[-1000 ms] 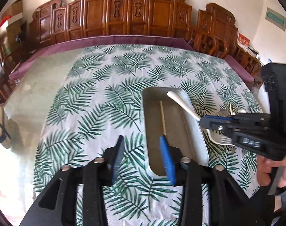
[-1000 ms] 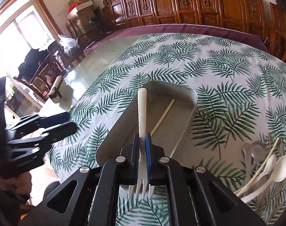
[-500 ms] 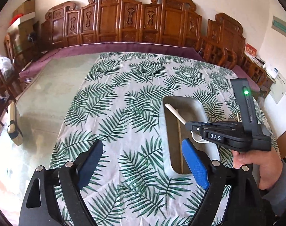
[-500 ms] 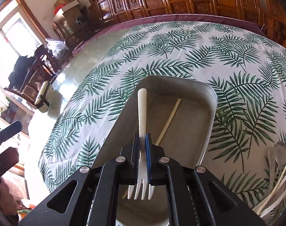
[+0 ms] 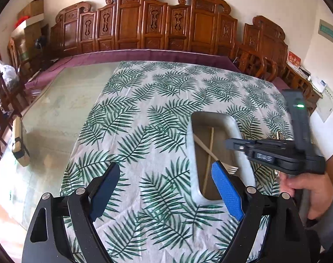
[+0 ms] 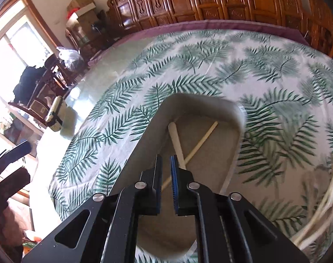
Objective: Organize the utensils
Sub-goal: 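Grasp a second chopstick with the left tool while the right tool grasps a white plastic spoon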
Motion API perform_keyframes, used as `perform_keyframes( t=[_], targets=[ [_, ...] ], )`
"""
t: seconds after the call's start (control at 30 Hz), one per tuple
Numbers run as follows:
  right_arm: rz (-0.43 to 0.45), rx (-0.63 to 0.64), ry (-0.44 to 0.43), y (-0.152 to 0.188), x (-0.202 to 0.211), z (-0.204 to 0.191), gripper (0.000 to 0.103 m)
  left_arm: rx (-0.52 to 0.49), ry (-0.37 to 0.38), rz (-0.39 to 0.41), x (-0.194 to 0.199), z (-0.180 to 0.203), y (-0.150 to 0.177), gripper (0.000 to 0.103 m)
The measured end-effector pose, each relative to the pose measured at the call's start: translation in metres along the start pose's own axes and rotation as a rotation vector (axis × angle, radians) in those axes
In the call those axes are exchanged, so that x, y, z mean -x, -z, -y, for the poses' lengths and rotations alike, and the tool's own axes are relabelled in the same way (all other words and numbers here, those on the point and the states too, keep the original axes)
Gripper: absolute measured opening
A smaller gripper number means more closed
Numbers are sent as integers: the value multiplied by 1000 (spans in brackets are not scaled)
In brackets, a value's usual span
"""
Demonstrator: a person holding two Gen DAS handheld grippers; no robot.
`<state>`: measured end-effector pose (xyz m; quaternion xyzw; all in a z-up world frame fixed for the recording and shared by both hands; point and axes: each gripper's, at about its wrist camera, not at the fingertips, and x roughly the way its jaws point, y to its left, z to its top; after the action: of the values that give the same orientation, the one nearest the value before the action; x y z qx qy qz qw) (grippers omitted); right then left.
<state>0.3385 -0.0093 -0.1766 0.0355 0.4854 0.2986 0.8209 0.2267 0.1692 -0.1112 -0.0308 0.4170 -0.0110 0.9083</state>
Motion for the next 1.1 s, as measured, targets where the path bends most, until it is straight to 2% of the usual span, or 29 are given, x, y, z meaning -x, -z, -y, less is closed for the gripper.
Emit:
perform_keyframes(
  t=[0.23,0.4,0.47,0.53,0.7,0.77,0.97,1.1],
  targets=[
    [66,49,20,25,75,21,11,-30,43,3,-4,34,-1,82],
    [99,34,76,49,117,50,11,-56,81,-6,-11,67,1,82],
    [109,30,109,60,132,64,21,-69,96,-7,-14,78,2,82],
    [119,17,140,71,143,78,23,-85,118,-11,-18,93,2,82],
    [118,-41,182,89,156,112,23,-124,161,-31,-34,129,4,82],
    [116,-64,196,95,158,126,29,-140,178,-40,-41,143,5,82],
    [94,-106,228,113,158,154,30,-188,230,-70,-62,179,5,81],
    [89,-135,238,123,158,169,32,-223,279,-111,-84,205,6,69]
  ],
)
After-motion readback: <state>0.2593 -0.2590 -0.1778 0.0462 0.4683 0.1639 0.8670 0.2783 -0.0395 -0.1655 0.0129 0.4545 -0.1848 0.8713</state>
